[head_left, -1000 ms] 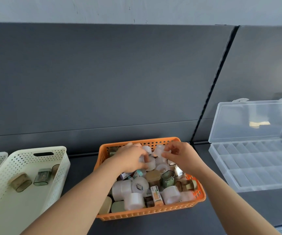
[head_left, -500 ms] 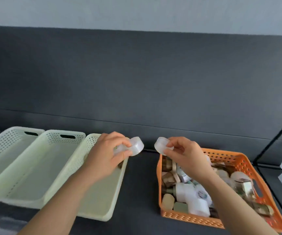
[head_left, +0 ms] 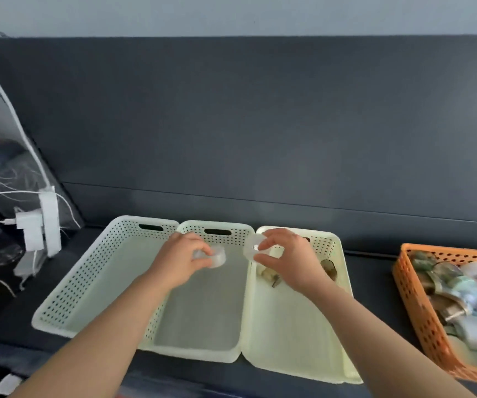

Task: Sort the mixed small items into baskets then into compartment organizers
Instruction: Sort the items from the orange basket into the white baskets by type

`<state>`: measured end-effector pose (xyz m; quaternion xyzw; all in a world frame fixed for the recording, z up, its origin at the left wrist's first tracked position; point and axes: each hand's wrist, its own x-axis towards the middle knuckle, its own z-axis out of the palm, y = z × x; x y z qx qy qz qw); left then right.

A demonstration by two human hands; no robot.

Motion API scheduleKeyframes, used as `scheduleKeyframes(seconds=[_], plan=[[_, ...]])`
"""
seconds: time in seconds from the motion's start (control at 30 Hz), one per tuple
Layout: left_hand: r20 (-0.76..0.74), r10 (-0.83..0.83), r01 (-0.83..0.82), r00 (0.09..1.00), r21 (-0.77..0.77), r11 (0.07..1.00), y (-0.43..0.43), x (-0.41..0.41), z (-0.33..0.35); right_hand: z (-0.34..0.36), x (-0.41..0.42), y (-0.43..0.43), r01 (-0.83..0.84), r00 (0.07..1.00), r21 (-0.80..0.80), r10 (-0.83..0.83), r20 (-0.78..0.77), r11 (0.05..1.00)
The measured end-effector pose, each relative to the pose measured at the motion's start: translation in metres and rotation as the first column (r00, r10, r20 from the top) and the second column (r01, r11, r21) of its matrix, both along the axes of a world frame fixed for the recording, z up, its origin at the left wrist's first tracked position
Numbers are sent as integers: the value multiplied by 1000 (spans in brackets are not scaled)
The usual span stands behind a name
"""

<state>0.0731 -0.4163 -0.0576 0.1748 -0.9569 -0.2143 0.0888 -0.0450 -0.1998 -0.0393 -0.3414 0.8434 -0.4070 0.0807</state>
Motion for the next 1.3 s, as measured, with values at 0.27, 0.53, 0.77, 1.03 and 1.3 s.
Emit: scheduleKeyframes(seconds=[0.27, 0.53, 0.77, 1.03, 1.3], plan=[[181, -206, 191, 962, 98, 977, -27, -17, -28, -23, 1, -55, -27, 993, 239, 53, -102, 971], [146, -202, 189, 968, 98, 977, -46, -36, -27, -30, -11, -75, -42, 969, 419, 138, -203, 907], [85, -144, 153, 986, -121, 981, -43, -30, -18, -14, -3, -51, 24, 987, 345, 34, -160, 938], [-211, -232, 200, 950, -162, 966, 49, -36, 35, 22, 14, 63, 228, 960, 251, -174, -220, 941], [-269, -426, 455, 864, 52, 889, 210, -109, 39, 38, -19, 225, 463, 882, 222, -424, -204, 858]])
